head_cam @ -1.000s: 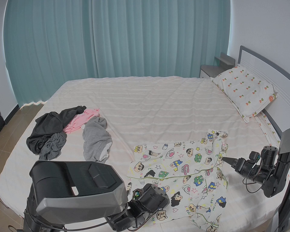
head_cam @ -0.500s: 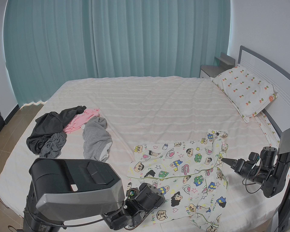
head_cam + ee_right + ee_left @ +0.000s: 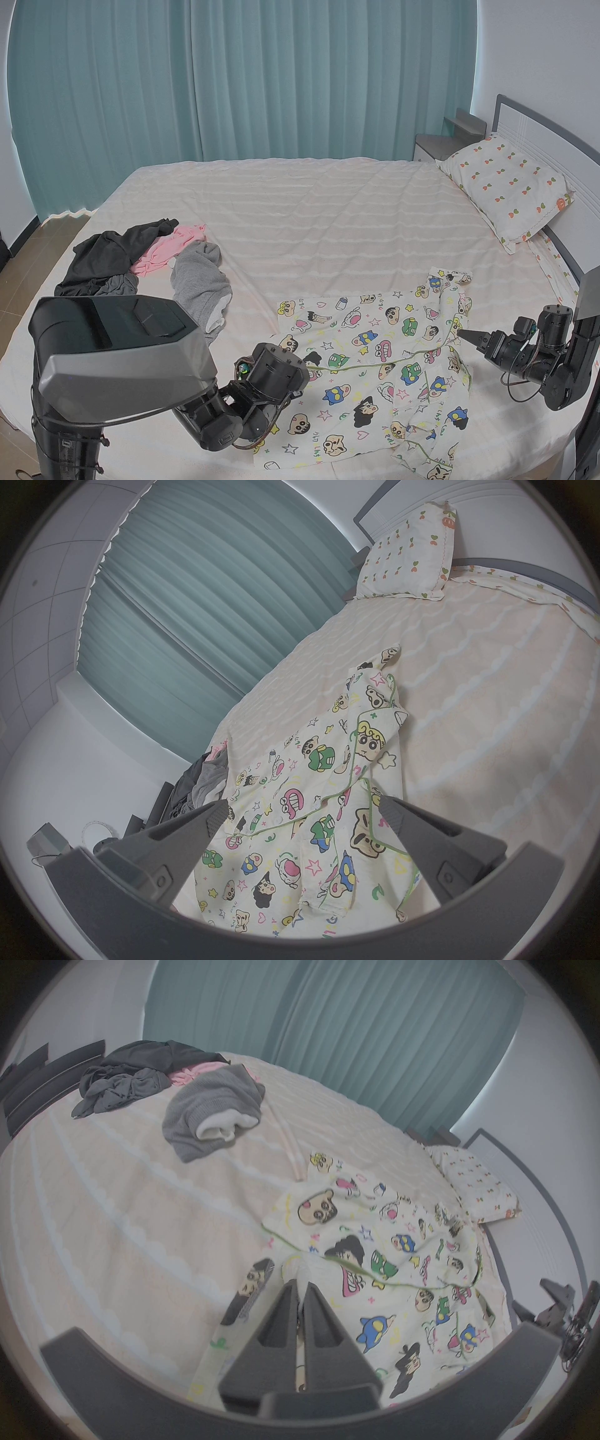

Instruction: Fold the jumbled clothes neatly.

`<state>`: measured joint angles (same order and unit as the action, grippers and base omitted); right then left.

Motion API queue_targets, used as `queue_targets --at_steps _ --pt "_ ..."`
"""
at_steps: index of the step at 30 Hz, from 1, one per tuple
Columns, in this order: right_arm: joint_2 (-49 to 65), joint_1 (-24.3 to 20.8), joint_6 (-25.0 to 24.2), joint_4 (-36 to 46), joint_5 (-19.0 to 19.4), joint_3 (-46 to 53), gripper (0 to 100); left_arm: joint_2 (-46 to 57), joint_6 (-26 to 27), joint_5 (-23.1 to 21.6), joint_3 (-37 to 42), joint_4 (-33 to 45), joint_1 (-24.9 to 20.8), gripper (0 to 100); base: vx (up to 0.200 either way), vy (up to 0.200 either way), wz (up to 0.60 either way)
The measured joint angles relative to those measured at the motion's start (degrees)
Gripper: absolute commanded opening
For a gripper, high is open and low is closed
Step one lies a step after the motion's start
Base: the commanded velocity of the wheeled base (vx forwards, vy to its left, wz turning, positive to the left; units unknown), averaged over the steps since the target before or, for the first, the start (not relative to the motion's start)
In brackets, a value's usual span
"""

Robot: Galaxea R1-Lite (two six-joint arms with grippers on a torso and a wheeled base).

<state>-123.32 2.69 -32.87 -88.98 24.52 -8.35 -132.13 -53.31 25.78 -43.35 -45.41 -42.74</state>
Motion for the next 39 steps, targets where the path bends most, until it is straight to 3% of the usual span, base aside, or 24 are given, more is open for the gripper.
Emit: queue_targets --at_steps 9,16,17,27,35,39 --pt "-0.02 -0.02 0.05 0.0 0.0 0.3 100 -1.44 3.55 -4.3 5.62 -14.51 3.5 0 0.0 0.0 0.0" --pt "-0.05 0.0 0.09 0.0 0.02 0.48 100 -3.1 3.94 -5.45 7.58 -15.48 6.34 0 0.0 0.0 0.0" --pt "-0.05 0.0 0.09 0.02 0.02 0.55 100 -3.23 3.94 -5.78 7.63 -15.52 6.74 100 0.0 0.0 0.0" --pt "-0.02 0.05 0.07 0.0 0.04 0.91 100 -3.18 3.91 -8.87 8.07 -15.7 10.34 100 0.0 0.0 0.0" --pt "0.15 0.02 0.13 0.0 0.04 1.41 100 3.02 3.36 -18.07 13.8 -16.14 11.54 100 0.0 0.0 0.0" --pt "0.59 0.0 0.18 0.02 0.04 2.1 100 8.18 -0.79 -20.26 18.19 -16.4 9.86 100 -0.15 0.0 0.0"
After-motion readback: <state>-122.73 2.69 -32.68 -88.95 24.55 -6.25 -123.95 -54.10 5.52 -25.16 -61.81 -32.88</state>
